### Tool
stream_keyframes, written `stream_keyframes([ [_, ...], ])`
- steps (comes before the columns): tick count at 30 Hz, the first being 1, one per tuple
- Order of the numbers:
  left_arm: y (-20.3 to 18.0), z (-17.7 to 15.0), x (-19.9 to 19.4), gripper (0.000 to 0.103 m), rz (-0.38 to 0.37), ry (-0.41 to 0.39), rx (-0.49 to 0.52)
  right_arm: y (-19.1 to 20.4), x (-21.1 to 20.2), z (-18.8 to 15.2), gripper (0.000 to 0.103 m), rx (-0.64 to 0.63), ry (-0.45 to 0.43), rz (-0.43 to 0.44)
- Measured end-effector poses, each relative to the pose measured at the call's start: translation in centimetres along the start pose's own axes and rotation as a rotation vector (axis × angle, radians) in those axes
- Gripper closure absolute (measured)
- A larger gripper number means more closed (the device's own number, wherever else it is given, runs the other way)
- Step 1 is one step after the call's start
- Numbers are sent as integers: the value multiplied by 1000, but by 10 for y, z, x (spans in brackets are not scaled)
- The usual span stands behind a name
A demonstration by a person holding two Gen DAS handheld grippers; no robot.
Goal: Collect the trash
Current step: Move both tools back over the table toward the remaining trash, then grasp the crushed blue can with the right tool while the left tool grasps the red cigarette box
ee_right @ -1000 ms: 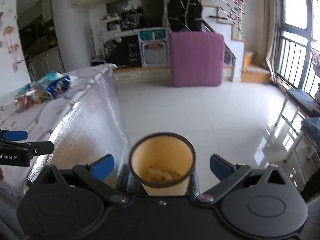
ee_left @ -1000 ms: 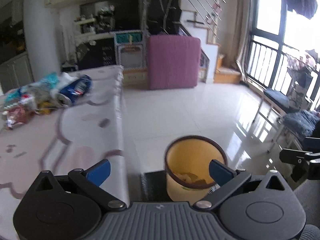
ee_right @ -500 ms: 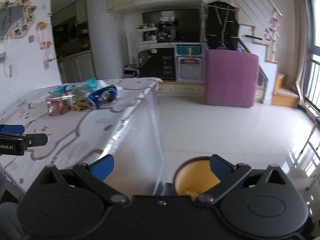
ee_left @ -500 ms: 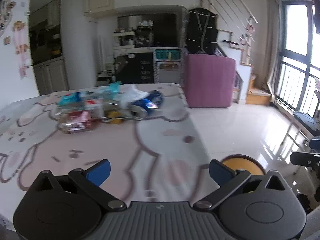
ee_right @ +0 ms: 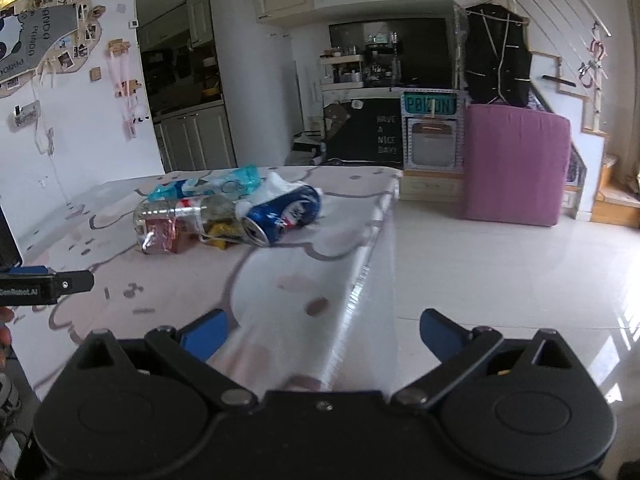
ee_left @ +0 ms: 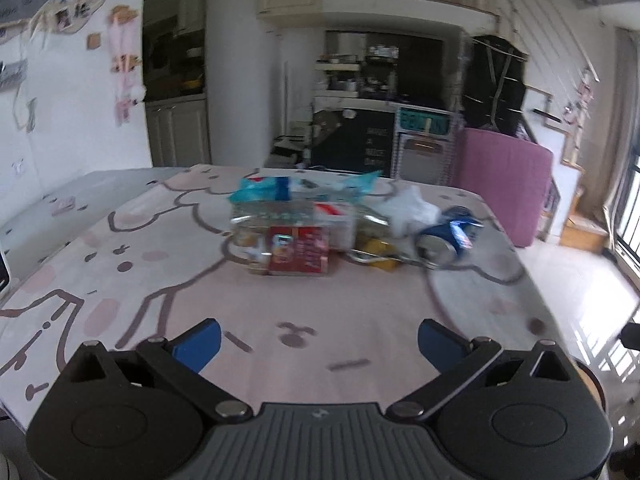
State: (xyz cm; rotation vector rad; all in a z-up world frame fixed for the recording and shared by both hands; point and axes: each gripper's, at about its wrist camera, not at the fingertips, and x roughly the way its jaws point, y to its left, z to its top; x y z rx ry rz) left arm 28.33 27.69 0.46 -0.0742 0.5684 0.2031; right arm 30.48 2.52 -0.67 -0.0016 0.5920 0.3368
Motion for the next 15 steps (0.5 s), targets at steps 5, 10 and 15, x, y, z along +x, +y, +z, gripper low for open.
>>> stream_keyframes([
  [5, 24, 13, 38, 0, -4, 17, -36, 22, 34, 19, 0, 13, -5, 25],
  [10, 41, 25, 83, 0, -22, 43, -109, 33, 71, 40, 0, 66, -16, 43],
  [15, 43, 34, 133, 0, 9, 113, -161, 40, 113, 57, 0, 149, 1, 52],
])
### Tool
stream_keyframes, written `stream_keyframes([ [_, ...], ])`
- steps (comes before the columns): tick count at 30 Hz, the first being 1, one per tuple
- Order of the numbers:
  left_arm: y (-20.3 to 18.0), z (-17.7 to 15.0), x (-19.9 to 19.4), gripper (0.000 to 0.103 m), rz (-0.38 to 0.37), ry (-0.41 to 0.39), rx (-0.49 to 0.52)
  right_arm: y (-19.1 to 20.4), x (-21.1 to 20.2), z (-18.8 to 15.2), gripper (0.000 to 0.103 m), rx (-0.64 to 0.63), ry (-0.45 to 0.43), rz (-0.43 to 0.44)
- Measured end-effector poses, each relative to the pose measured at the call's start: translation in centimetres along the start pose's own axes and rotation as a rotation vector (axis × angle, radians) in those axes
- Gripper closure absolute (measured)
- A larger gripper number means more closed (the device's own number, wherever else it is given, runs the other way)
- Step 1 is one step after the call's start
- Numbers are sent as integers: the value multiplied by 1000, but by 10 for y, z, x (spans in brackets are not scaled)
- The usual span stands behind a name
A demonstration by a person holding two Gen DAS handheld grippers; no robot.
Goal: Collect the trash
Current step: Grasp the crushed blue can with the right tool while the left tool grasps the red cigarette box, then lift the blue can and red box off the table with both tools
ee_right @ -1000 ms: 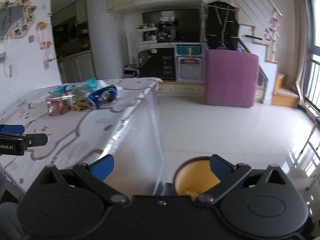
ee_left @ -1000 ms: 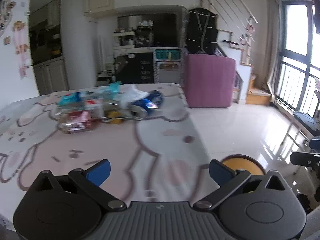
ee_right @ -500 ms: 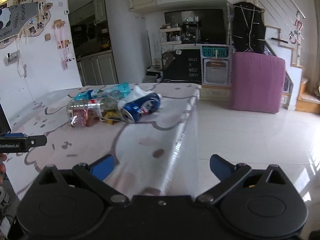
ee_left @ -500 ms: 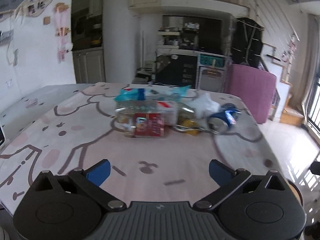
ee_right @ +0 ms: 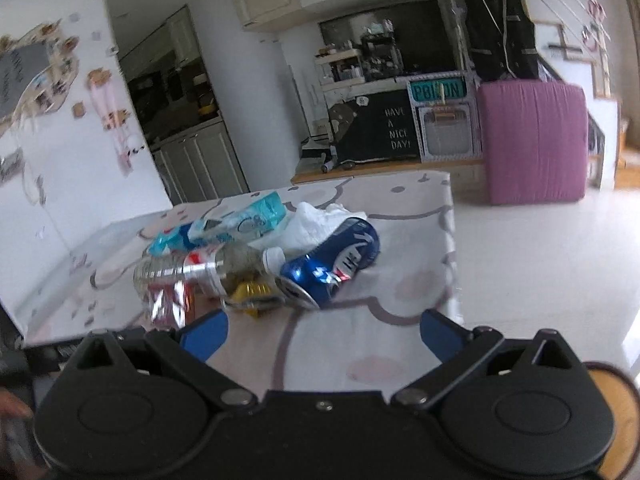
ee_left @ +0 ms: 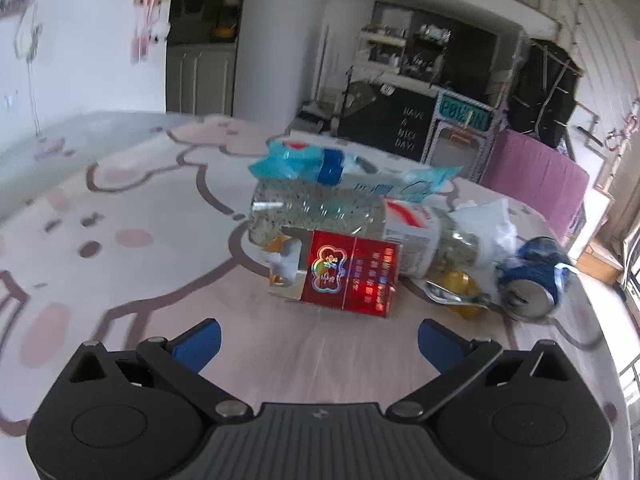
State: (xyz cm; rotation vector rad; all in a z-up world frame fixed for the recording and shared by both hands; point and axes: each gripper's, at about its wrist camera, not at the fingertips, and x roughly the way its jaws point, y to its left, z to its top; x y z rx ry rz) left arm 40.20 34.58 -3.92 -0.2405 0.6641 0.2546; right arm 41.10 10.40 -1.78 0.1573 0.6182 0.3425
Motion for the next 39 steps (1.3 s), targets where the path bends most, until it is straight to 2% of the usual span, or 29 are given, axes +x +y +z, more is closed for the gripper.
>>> stream_keyframes([
  [6, 0, 1, 43, 0, 52, 53, -32, -9, 51, 10, 0, 247, 24, 36],
  [12, -9, -1, 57, 0, 68, -16, 41, -19, 98, 6, 1, 461, 9, 3],
  [15, -12, -1, 60, 0, 83, -25, 64, -18, 113, 4, 9, 512, -18, -14],
  [18, -10, 0, 56, 3, 40, -53, 58, -16, 126, 1, 18, 531, -32, -22],
  [19, -9, -1, 53, 9, 32, -65, 59, -14, 130, 0, 25, 533, -25, -15],
  [20, -8, -1, 50, 17, 17, -74, 66, -14, 131, -2, 37, 533, -15, -4],
  [21, -9, -1, 49, 20, 11, -72, 75, -15, 130, -3, 42, 534, -9, 8],
  [23, -7, -2, 44, 38, -2, -64, 95, -18, 126, -5, 43, 516, 6, 30],
  [26, -4, -7, 32, 52, -38, -52, 118, -20, 109, -4, 45, 432, 14, 27],
  [30, -4, -18, 11, 63, -92, -29, 141, -21, 79, -5, 46, 347, 34, 50],
  [32, -4, -22, 1, 80, -125, -19, 139, -20, 62, -7, 47, 313, 43, 70],
  [34, -8, -27, -6, 85, -133, -17, 140, -21, 47, -9, 47, 276, 56, 84],
  [39, -13, -39, -24, 87, -145, -21, 146, -16, 10, -23, 48, 196, 96, 132],
])
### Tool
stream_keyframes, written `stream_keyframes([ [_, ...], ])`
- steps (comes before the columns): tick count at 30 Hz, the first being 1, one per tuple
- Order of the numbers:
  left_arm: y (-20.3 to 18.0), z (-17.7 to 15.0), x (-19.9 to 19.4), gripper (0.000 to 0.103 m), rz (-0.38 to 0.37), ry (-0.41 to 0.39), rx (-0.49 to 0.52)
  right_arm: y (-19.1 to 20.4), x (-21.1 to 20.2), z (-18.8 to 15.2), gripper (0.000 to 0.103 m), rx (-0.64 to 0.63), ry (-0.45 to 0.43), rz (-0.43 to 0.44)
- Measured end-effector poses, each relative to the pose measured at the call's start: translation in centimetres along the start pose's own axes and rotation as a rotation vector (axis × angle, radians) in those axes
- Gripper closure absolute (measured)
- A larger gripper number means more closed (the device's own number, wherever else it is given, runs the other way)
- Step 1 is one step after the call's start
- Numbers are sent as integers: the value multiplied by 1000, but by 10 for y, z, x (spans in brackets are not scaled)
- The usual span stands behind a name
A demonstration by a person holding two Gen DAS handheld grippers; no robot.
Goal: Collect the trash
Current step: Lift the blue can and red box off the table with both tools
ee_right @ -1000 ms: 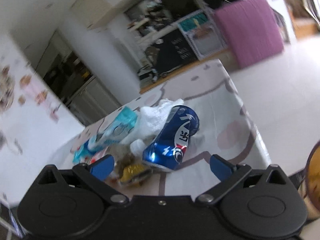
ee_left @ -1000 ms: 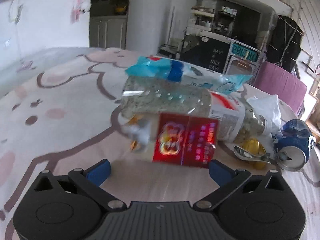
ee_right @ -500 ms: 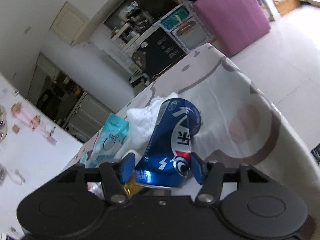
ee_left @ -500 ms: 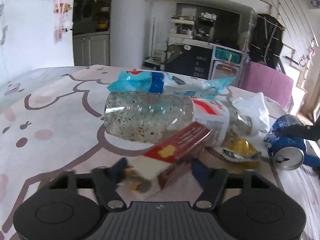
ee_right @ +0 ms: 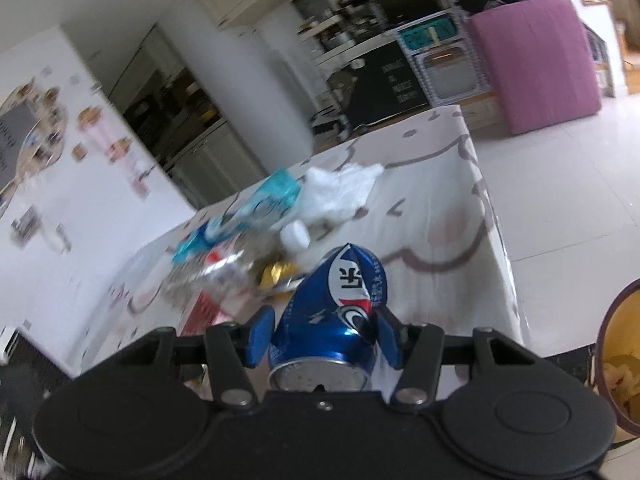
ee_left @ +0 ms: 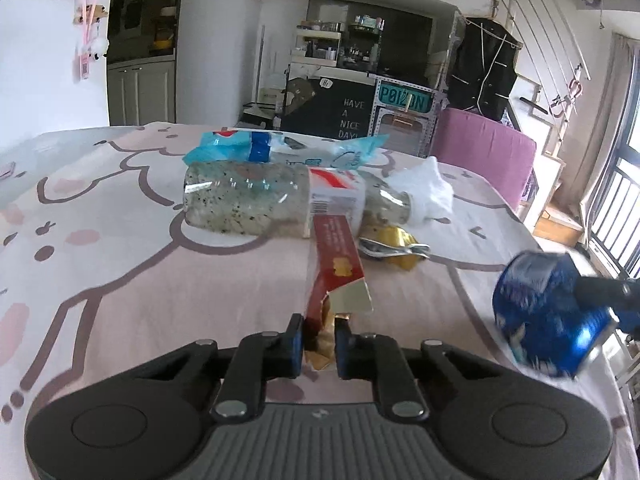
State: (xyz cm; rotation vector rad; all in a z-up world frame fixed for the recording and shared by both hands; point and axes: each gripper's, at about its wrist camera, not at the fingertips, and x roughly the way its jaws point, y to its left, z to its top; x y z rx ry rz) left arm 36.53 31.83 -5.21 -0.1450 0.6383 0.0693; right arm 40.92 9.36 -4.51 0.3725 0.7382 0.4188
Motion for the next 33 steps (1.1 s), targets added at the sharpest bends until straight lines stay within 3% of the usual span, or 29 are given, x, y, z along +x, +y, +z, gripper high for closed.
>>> stream_keyframes([
  [6, -13, -21, -28, 87, -33, 10, 55, -1, -42, -17, 49, -69, 32, 39],
  [13, -24, -36, -35, 81, 31, 33, 102, -7, -67, -31, 50, -93, 47, 60],
  [16, -22, -44, -28, 59, 48, 67, 89, -8, -69, -38, 50, -87, 55, 65],
  [18, -20, -51, -28, 53, 55, 52, 91, -8, -69, -41, 50, -92, 61, 66],
  [19, -20, -52, -28, 45, 62, 46, 90, -8, -70, -43, 51, -98, 64, 65],
  [20, -19, -54, -29, 24, 64, 51, 84, -8, -70, -44, 51, -102, 67, 65],
  [22, -20, -56, -25, 0, 61, 97, 91, -7, -70, -46, 51, -111, 72, 65],
  [27, -23, -57, -30, 2, 78, 67, 105, -5, -71, -48, 51, -133, 75, 66],
  [30, -32, -55, -33, 4, 89, -16, 177, -5, -72, -49, 51, -143, 76, 68],
  [33, -40, -48, -29, 5, 61, -30, 211, -7, -73, -49, 51, -139, 80, 70],
])
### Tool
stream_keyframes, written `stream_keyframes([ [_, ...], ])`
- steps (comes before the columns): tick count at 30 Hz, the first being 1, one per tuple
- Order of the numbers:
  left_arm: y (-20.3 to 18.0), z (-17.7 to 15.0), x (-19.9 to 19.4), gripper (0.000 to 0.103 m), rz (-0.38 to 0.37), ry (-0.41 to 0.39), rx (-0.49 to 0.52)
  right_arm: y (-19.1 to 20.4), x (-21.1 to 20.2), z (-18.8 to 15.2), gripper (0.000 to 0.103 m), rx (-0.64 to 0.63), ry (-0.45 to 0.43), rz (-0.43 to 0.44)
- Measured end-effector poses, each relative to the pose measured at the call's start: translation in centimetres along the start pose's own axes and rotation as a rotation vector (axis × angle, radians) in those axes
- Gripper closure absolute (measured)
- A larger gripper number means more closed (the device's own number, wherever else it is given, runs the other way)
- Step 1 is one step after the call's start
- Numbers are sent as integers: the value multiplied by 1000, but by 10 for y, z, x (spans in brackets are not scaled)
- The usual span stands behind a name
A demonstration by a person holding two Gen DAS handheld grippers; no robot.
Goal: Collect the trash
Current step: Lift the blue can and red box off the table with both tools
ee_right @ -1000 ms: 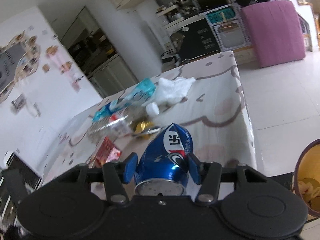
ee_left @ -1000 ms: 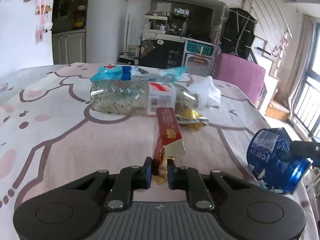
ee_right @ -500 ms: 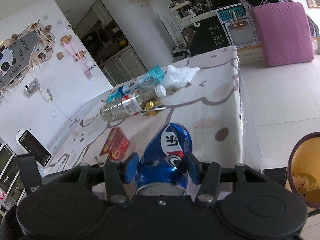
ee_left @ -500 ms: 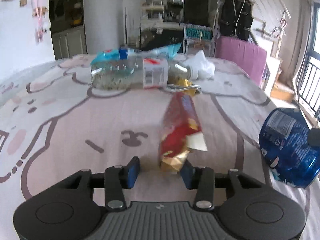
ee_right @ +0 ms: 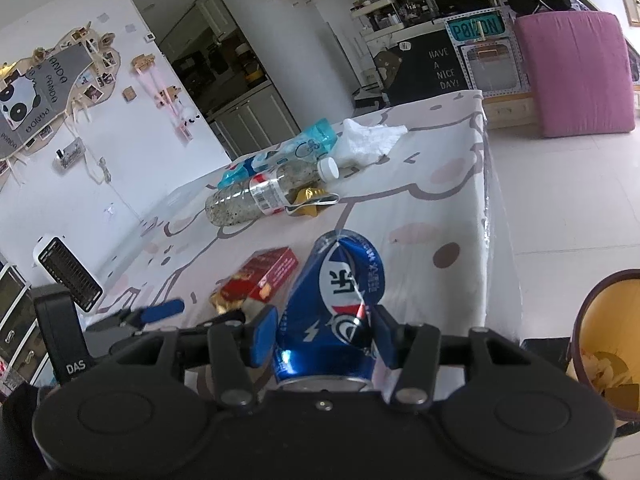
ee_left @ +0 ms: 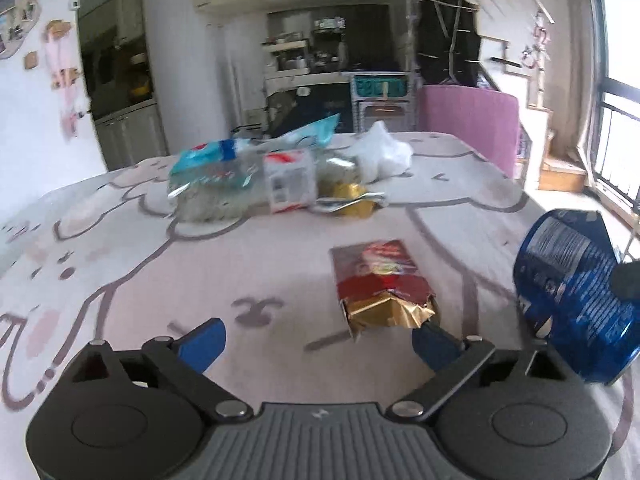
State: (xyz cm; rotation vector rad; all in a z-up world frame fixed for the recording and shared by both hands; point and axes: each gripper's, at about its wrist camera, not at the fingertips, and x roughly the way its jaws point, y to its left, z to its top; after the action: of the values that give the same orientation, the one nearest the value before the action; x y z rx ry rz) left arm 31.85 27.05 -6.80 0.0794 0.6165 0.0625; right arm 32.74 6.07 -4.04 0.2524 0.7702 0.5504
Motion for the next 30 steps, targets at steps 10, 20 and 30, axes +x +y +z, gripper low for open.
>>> stream_keyframes([
  [10, -17, 3, 1, 4, -149, 76, -53, -4, -9, -3, 51, -7, 1, 10],
  [20, -18, 14, 35, 5, 15, 36, -303, -6, -19, 0, 51, -44, 28, -28],
  [30, -29, 12, 37, 30, 82, 18, -300, 0, 8, 13, 48, -101, 99, -123],
])
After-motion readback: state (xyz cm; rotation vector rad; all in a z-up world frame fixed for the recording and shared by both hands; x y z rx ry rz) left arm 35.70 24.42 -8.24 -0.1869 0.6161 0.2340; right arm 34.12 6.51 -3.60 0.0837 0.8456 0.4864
